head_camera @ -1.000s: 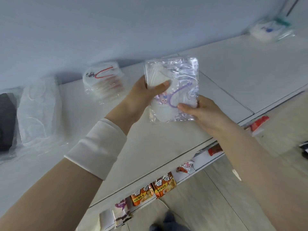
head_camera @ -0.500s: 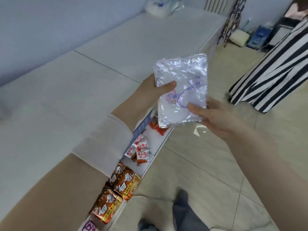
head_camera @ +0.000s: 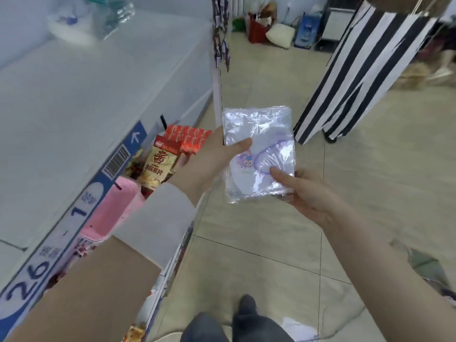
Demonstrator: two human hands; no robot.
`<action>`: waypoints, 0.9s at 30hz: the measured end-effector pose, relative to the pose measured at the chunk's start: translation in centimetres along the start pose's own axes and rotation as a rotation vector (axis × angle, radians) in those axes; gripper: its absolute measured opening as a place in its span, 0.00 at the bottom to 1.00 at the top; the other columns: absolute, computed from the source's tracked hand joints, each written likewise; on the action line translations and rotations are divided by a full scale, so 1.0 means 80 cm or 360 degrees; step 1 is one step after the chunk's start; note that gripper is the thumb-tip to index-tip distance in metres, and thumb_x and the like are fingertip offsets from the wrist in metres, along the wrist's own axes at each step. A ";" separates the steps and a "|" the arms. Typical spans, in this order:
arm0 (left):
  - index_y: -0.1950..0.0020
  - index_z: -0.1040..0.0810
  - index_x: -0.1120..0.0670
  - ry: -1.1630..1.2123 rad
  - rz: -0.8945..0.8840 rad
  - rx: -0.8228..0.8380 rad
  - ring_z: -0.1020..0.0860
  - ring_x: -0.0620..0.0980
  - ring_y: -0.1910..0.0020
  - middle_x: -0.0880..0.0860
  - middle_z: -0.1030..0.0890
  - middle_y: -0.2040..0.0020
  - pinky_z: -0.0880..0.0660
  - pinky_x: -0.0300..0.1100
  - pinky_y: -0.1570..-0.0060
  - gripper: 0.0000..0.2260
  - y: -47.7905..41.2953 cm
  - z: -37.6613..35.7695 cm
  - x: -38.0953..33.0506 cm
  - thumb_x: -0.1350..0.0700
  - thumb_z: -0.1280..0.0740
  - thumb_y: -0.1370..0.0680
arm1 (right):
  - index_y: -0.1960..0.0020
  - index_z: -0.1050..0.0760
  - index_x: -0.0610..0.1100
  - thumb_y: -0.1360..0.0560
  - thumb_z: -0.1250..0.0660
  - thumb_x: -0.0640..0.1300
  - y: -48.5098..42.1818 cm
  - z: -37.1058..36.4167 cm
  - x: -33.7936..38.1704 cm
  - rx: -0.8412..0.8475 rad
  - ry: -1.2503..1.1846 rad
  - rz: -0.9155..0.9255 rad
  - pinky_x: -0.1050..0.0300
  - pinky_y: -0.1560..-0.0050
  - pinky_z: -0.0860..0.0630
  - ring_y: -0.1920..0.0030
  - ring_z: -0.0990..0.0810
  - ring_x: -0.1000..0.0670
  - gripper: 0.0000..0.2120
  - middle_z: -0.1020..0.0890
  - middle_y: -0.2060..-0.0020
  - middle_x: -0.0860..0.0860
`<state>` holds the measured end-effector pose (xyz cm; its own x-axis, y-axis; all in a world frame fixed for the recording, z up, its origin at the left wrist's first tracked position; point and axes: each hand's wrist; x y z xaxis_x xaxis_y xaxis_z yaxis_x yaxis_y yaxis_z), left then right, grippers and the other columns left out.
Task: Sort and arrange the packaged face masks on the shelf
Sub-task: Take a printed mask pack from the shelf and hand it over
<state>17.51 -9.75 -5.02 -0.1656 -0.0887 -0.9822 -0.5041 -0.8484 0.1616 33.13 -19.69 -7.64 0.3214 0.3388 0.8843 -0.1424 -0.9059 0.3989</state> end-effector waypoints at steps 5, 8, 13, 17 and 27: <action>0.41 0.25 0.51 -0.0069 0.0040 0.0014 0.21 0.51 0.43 0.52 0.20 0.42 0.28 0.54 0.38 0.17 -0.096 -0.050 0.012 0.50 0.28 0.28 | 0.46 0.23 0.41 0.27 0.33 0.46 -0.051 0.067 0.014 -0.0052 -0.0055 -0.0081 0.60 0.53 0.21 0.56 0.18 0.52 0.12 0.16 0.56 0.49; 0.37 0.26 0.56 -0.0076 0.0111 0.0045 0.21 0.51 0.43 0.53 0.19 0.43 0.28 0.54 0.37 0.18 -0.151 -0.065 0.019 0.54 0.30 0.25 | 0.50 0.21 0.39 0.32 0.32 0.49 -0.086 0.096 0.029 -0.0107 -0.0147 -0.0117 0.62 0.56 0.20 0.58 0.17 0.52 0.16 0.16 0.57 0.47; 0.38 0.26 0.53 -0.0053 0.0131 0.0071 0.21 0.48 0.44 0.50 0.19 0.43 0.26 0.44 0.42 0.15 -0.243 -0.070 0.011 0.55 0.31 0.24 | 0.48 0.22 0.36 0.28 0.33 0.47 -0.167 0.126 0.063 -0.0223 -0.0057 -0.0036 0.57 0.53 0.20 0.54 0.18 0.47 0.15 0.16 0.54 0.44; 0.45 0.24 0.49 0.0045 0.0165 0.0047 0.20 0.48 0.47 0.50 0.18 0.45 0.24 0.43 0.45 0.08 -0.307 -0.058 0.000 0.56 0.32 0.23 | 0.48 0.22 0.36 0.25 0.34 0.46 -0.232 0.130 0.094 -0.0331 0.0110 0.0044 0.58 0.57 0.22 0.55 0.19 0.47 0.13 0.18 0.56 0.43; 0.45 0.24 0.50 0.0065 0.0233 -0.0259 0.19 0.47 0.51 0.47 0.18 0.50 0.23 0.40 0.51 0.09 -0.422 -0.025 -0.033 0.54 0.30 0.25 | 0.47 0.23 0.34 0.25 0.34 0.42 -0.371 0.140 0.177 -0.0137 0.0196 0.0055 0.52 0.55 0.23 0.60 0.20 0.46 0.12 0.20 0.59 0.41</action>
<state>36.64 18.10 -8.05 -0.1906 -0.2353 -0.9530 -0.3330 -0.8978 0.2883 52.36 9.15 -9.64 0.1983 0.3409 0.9189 -0.2328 -0.8943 0.3821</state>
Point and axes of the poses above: each hand's wrist, its own y-axis away from the middle knuckle, its own z-axis out of the back of the hand, x = y × z
